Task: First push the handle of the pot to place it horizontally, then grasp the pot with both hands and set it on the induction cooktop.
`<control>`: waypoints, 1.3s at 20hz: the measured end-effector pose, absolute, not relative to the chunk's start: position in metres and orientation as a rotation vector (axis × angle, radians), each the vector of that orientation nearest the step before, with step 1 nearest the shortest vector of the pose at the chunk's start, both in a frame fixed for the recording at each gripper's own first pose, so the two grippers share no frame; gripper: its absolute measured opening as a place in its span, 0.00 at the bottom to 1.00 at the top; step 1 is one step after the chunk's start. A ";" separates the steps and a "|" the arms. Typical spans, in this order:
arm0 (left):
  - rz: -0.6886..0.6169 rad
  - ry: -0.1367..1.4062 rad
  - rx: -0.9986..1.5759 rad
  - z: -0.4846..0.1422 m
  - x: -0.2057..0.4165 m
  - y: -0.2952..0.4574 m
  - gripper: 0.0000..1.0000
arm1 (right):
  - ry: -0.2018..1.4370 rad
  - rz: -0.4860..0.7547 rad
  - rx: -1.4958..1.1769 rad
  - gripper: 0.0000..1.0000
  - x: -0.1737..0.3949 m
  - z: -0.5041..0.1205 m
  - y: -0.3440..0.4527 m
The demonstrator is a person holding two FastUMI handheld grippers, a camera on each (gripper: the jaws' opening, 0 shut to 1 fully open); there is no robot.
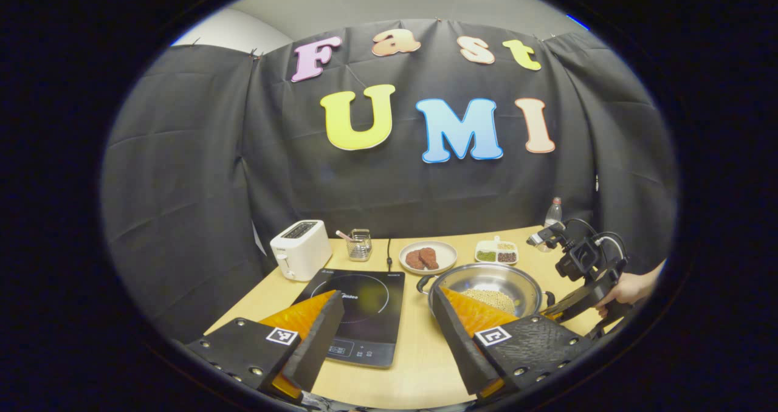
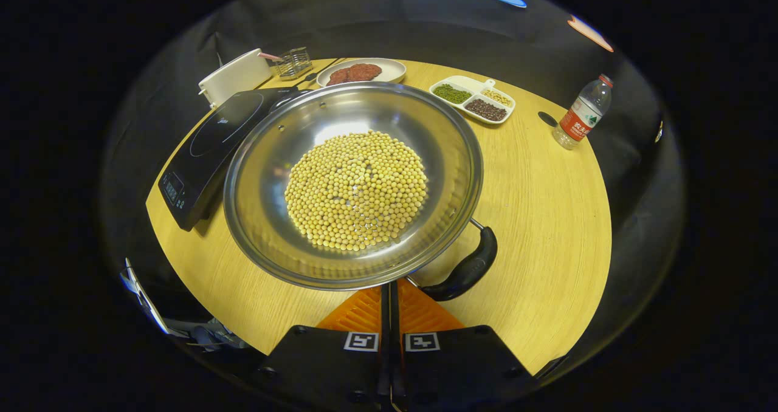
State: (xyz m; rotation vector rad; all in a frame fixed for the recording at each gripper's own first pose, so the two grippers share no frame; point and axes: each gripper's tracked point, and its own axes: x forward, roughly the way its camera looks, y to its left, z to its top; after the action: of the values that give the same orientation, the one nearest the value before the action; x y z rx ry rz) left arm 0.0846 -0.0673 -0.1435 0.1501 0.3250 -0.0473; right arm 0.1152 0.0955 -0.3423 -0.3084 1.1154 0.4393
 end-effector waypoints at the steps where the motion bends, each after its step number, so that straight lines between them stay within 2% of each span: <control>1: -0.041 0.331 0.144 -0.145 0.084 -0.069 0.87 | 1.112 0.434 -0.309 0.02 0.118 -0.342 0.092; 13: 0.097 0.377 0.155 -0.152 0.072 -0.050 0.90 | 1.097 0.320 -0.180 0.02 0.167 -0.346 0.058; 15: 0.117 0.385 0.141 -0.152 0.071 -0.054 0.87 | 1.086 0.318 -0.157 0.02 0.173 -0.346 0.056; 16: 0.124 0.384 0.128 -0.152 0.070 -0.058 0.90 | 1.080 0.316 -0.146 0.02 0.177 -0.346 0.055; 20: 0.160 0.399 0.112 -0.155 0.070 -0.065 0.87 | 1.072 0.320 -0.088 0.02 0.185 -0.345 0.055; 23: 0.181 0.415 0.115 -0.159 0.070 -0.071 0.89 | 1.054 0.331 -0.054 0.02 0.189 -0.343 0.052; 26: 0.137 0.451 0.064 -0.169 0.081 -0.087 0.88 | 1.033 0.353 -0.039 0.02 0.185 -0.336 0.048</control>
State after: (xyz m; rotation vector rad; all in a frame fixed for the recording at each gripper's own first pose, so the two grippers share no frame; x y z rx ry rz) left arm 0.0809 -0.0873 -0.1689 0.0638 0.4511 0.1368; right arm 0.1847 0.0481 -0.3359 -0.0394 1.0333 0.3526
